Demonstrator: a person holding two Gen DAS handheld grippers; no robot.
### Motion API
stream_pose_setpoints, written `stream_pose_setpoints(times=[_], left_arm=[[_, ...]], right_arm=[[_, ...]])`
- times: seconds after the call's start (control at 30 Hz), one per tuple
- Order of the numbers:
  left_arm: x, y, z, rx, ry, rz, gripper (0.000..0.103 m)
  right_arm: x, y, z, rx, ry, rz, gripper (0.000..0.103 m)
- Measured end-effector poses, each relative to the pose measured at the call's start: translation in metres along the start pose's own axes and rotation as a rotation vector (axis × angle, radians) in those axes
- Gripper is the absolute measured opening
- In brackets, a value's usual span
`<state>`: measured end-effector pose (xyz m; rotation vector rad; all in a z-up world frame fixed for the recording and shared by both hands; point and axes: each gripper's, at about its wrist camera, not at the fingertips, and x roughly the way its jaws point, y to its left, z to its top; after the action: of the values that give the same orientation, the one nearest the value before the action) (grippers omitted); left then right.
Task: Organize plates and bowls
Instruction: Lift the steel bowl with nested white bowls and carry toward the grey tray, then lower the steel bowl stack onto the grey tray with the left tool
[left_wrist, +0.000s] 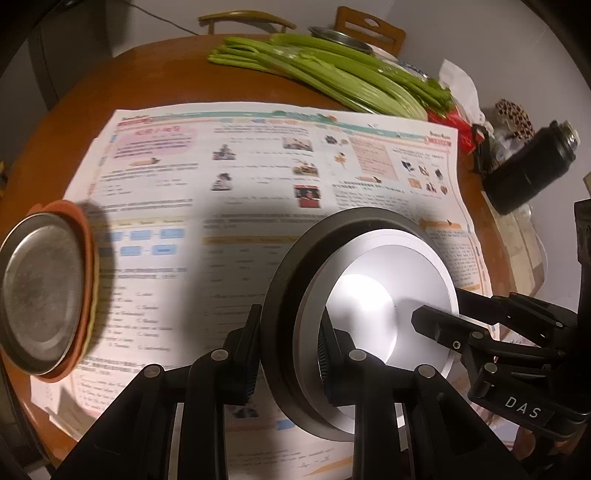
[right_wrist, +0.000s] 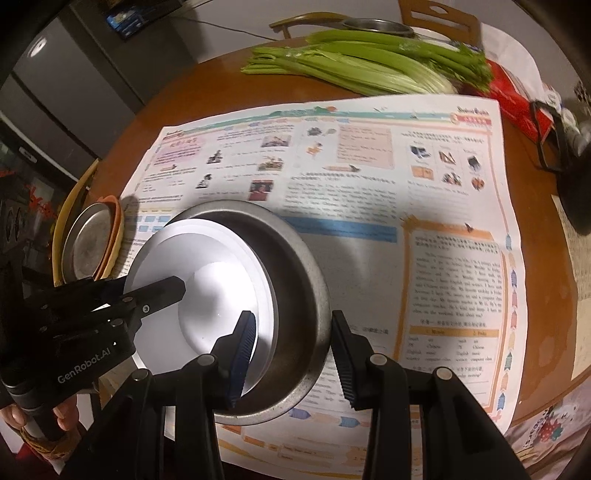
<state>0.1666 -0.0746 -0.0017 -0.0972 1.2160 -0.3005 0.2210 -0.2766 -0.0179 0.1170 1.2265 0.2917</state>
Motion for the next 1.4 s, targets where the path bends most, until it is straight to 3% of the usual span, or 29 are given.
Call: stream_pose_setpoints(times=[0.67, 0.8, 0.97, 1.4], left_arm=[[-0.045, 0.08, 0.004, -0.131, -0.042, 0.042, 0.028], [-0.056, 0.091, 0.004, -0.157, -0.03, 0.061, 0.028], [-0.079, 0.105, 0.006, -0.171, -0.079, 0.09, 0.028], [-0.095, 0.163, 0.016, -0.266, -0.094, 0.168, 0.027]], right_arm=[[0.008, 0.089, 0.034, -0.14, -0.016, 0.053, 0.041], [0.001, 0.105, 0.041, -0.172, -0.024, 0.063, 0.041], [-0.008, 0.131, 0.051, -0.23, -0.055, 0.063, 0.041], [0.012, 0.196, 0.078, -0.33, -0.027, 0.044, 0.041]])
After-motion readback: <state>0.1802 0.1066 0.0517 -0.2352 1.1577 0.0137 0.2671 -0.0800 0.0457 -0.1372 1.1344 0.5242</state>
